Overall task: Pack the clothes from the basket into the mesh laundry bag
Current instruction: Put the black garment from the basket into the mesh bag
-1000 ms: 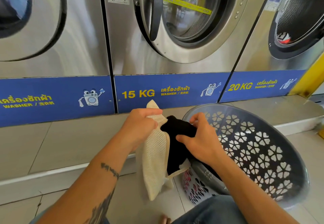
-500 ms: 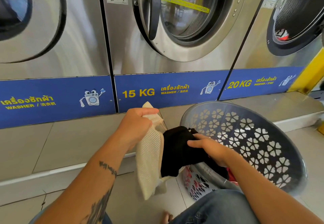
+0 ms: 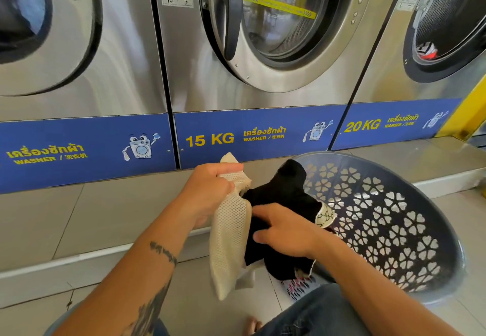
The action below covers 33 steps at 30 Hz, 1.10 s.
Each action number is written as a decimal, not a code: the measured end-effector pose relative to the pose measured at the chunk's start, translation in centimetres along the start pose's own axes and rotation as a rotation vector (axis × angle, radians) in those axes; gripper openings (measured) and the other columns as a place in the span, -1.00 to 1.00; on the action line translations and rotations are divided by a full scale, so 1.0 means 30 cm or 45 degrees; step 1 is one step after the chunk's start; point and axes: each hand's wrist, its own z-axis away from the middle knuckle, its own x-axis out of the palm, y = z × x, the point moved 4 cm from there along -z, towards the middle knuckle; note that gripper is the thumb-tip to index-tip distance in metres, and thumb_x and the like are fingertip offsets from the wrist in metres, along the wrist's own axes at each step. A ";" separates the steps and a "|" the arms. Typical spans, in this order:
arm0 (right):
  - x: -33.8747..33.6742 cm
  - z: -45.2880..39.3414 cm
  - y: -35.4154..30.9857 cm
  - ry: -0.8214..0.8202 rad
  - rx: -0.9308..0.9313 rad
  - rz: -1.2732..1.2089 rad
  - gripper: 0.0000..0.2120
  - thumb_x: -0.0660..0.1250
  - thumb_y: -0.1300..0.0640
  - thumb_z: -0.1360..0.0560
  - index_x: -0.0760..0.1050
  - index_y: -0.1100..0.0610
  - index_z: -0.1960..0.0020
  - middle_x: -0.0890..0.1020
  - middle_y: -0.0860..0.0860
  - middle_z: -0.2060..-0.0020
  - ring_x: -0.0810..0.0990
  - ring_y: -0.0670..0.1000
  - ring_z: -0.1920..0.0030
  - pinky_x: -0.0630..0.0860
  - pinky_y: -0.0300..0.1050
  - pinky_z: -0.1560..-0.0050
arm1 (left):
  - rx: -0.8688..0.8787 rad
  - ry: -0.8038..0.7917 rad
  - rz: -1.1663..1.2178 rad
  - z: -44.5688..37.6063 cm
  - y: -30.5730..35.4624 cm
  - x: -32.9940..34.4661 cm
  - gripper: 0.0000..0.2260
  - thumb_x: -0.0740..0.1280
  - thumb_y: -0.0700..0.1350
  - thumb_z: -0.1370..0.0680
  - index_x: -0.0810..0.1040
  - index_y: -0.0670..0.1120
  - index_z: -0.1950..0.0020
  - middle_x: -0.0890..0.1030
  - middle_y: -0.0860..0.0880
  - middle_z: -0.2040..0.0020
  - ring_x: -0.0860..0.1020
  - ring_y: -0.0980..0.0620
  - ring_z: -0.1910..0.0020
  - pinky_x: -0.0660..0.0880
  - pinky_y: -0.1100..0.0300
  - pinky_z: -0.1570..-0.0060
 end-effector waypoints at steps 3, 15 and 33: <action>-0.043 -0.007 -0.008 0.251 -0.079 0.156 -0.56 0.24 0.35 -0.46 0.59 -0.01 -0.24 0.68 -0.07 -0.12 0.61 -0.13 -0.09 0.50 -0.20 -0.22 | -0.007 -0.006 -0.058 0.005 -0.006 -0.001 -0.55 0.26 -0.36 -0.48 0.65 0.18 -0.06 0.52 0.11 -0.05 0.59 0.07 0.13 0.55 0.21 0.26; -0.128 -0.022 0.191 0.413 0.315 0.093 -0.71 0.42 0.10 -0.36 0.45 -0.01 -0.05 0.62 0.01 0.09 0.59 0.08 0.06 0.57 0.05 0.00 | -0.062 0.006 -0.045 -0.009 -0.029 -0.003 -0.53 0.25 -0.36 -0.48 0.64 0.21 -0.07 0.46 0.11 -0.04 0.59 0.04 0.11 0.49 0.29 0.39; 0.091 -0.054 0.029 -0.268 0.082 0.278 -0.63 0.15 0.27 -0.51 0.48 0.05 -0.26 0.57 0.10 -0.27 0.49 0.13 -0.26 0.39 -0.09 -0.13 | -0.177 -0.014 0.251 0.002 -0.034 0.004 -0.55 0.26 -0.39 -0.51 0.67 0.18 0.06 0.58 -0.06 -0.15 0.61 -0.07 0.09 0.52 0.19 0.34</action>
